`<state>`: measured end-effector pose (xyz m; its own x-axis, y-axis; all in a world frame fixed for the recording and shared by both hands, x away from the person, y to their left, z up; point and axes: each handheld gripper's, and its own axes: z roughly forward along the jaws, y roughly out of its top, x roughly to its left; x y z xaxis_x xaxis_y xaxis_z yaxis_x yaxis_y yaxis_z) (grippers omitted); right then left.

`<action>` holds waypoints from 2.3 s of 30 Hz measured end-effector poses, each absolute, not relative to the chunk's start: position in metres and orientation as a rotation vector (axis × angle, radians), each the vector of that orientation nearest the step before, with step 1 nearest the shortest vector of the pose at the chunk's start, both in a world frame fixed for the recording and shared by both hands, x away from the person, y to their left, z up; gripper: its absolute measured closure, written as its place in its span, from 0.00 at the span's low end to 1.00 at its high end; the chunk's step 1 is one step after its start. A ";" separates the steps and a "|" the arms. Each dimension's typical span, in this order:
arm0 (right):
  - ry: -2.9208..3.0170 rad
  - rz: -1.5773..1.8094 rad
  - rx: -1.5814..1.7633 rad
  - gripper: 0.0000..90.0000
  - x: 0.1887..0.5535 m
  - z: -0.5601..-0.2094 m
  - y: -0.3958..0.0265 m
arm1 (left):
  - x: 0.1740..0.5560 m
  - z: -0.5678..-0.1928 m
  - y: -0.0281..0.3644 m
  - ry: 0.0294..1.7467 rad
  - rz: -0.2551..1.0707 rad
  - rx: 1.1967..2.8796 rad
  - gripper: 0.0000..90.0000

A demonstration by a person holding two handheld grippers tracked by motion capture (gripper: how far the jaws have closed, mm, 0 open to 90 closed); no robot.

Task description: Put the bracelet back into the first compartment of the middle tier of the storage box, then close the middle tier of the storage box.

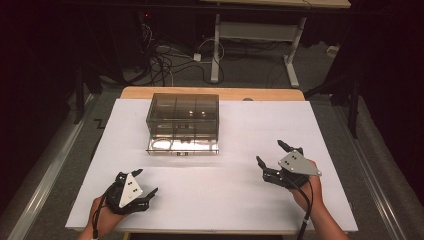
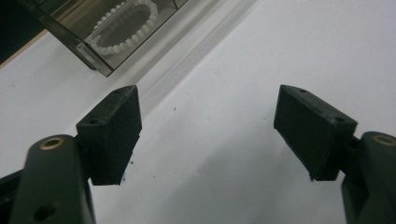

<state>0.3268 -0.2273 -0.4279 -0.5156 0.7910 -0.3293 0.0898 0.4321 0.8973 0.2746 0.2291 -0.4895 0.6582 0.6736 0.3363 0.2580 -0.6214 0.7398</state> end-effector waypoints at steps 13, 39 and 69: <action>1.950 1.077 0.752 0.22 0.308 -0.453 -0.240 | 0.275 -0.488 0.224 0.702 0.790 2.201 0.31; 1.951 1.099 0.751 0.22 0.281 -0.479 -0.263 | 0.277 -0.484 0.226 0.727 0.762 2.149 0.98; 1.934 1.075 0.682 0.18 0.282 -0.480 -0.266 | 0.280 -0.483 0.218 0.715 0.835 2.155 0.98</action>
